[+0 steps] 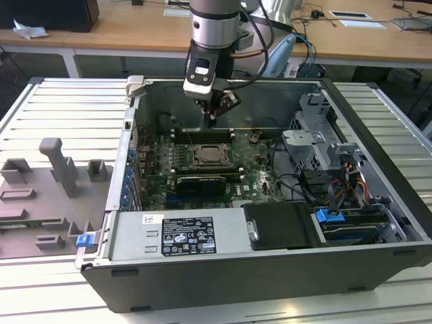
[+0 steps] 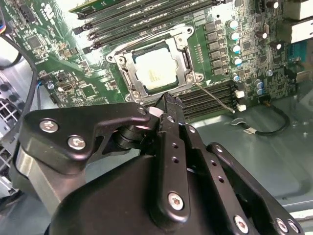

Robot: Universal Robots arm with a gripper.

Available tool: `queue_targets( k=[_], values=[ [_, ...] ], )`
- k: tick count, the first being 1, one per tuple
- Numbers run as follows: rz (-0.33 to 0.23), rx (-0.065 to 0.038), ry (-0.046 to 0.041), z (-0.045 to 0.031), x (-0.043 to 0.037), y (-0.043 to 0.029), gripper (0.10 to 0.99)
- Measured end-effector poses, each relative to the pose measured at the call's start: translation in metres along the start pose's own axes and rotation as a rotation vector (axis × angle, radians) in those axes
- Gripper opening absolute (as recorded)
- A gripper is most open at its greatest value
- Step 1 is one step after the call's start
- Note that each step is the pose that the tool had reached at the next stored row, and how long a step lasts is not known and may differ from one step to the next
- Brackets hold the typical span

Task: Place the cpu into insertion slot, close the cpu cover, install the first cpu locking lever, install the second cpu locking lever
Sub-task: 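Install the first cpu locking lever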

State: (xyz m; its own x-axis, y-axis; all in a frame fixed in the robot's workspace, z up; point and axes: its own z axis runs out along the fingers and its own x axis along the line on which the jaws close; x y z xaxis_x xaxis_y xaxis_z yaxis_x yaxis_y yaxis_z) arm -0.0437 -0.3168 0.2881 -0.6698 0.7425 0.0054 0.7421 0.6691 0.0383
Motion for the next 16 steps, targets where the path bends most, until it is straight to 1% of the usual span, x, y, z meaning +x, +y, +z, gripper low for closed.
queue_targets(
  k=[3,7,8,11,12,16],
  values=[
    [-0.068,0.000,0.0026,0.0000,0.0000,0.0000,0.106],
    [-0.109,0.001,0.0042,0.0000,0.0000,0.0000,0.106],
    [-0.131,0.001,0.0050,0.0000,0.0000,0.0000,0.106],
    [-0.161,0.001,0.0062,0.0000,0.0000,0.0000,0.106],
    [-0.182,0.001,0.0070,0.0000,0.0000,0.0000,0.106],
    [-0.221,0.001,0.0085,0.0000,0.0000,0.0000,0.106]
  ],
)
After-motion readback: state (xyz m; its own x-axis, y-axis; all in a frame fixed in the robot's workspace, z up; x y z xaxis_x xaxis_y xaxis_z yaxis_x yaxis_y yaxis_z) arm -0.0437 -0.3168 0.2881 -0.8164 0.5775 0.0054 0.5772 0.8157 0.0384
